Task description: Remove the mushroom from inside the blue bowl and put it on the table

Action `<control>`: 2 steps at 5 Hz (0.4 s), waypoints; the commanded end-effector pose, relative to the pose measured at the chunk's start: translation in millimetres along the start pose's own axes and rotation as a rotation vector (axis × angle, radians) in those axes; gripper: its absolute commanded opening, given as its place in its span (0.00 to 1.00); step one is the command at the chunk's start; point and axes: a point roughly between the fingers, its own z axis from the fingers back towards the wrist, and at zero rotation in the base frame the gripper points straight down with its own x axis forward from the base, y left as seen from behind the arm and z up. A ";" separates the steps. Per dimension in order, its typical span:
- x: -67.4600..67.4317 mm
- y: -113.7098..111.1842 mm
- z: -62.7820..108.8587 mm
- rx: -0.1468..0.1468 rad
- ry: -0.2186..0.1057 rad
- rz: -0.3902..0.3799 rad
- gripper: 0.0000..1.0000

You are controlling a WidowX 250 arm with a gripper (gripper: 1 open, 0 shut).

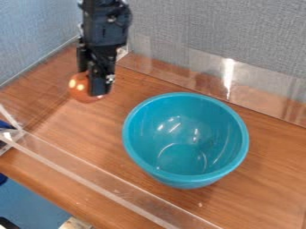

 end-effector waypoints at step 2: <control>-12.5 3.3 2.7 0.027 -0.017 0.064 0.00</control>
